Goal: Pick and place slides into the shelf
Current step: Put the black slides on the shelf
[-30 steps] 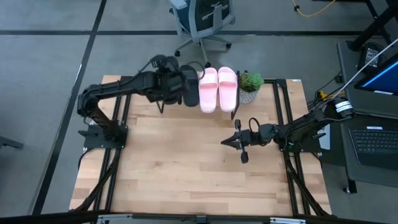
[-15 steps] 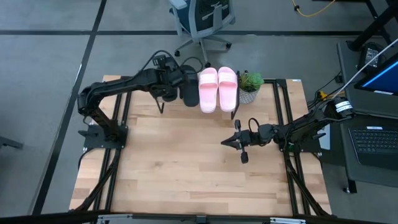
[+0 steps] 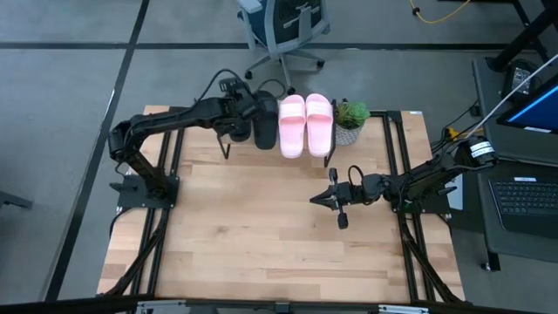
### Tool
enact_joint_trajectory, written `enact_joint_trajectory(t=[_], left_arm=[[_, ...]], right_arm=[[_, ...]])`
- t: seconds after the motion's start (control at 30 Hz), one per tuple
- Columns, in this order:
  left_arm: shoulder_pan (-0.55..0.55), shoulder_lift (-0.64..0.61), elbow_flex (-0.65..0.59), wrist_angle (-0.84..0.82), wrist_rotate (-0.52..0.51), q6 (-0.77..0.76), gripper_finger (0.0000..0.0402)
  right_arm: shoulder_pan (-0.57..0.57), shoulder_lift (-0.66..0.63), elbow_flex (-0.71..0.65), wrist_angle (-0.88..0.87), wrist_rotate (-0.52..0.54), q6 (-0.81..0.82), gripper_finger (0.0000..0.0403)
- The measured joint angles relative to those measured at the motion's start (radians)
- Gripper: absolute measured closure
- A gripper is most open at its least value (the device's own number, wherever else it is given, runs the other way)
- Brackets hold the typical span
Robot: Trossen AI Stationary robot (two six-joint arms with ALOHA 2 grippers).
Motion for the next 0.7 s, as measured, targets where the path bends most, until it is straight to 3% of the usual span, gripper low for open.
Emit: enact_joint_trajectory(t=[0.7], left_arm=[[0.008,0.000,-0.015,0.028,0.020,0.001,0.0399]], right_arm=[[0.000,0.000,0.000,0.000,0.000,-0.024,0.0385]])
